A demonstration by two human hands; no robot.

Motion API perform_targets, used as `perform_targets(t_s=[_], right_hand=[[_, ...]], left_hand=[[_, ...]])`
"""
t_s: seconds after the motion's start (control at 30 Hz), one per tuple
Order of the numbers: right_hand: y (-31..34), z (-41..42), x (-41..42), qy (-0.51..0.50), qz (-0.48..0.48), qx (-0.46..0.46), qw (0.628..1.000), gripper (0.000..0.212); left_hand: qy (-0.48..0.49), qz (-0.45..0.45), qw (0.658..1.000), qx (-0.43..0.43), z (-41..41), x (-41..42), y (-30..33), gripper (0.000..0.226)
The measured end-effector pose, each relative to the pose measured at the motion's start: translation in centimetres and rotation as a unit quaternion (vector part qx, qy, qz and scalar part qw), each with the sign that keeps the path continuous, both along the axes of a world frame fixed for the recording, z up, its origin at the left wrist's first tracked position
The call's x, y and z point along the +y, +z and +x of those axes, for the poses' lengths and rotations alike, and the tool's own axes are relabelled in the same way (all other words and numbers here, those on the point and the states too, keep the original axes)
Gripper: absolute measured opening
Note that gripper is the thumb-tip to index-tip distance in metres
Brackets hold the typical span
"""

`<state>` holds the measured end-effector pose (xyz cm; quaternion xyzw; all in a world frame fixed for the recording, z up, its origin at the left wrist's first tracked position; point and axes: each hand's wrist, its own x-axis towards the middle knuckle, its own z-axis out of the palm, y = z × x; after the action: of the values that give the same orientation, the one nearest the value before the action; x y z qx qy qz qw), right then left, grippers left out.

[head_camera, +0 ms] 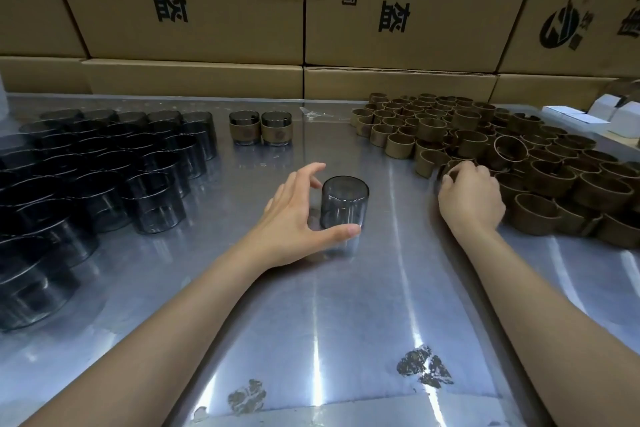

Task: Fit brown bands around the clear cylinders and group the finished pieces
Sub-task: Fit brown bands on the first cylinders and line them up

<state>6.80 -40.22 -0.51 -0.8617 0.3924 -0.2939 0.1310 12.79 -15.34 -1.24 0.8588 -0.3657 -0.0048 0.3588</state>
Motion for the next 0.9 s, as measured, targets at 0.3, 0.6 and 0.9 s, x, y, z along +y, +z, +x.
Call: perform_targets(t_s=[0.3, 0.6, 0.9], right_hand=[[2.1, -3.2, 6.9, 0.278, -0.109, -0.242, 0.923, 0.018], [1.5, -3.7, 11.6, 0.412, -0.242, -0.178, 0.860, 0.014], [-0.4, -2.5, 10.7, 0.468, 0.095, -0.104, 0.872, 0.074]], left_hand=[[0.027, -0.221, 0.967, 0.126, -0.5, -0.2, 1.2, 0.060], [-0.005, -0.242, 0.968, 0.070, -2.5, -0.7, 2.1, 0.033], [-0.006, -0.215, 0.977, -0.009, -2.1, -1.7, 0.9, 0.037]])
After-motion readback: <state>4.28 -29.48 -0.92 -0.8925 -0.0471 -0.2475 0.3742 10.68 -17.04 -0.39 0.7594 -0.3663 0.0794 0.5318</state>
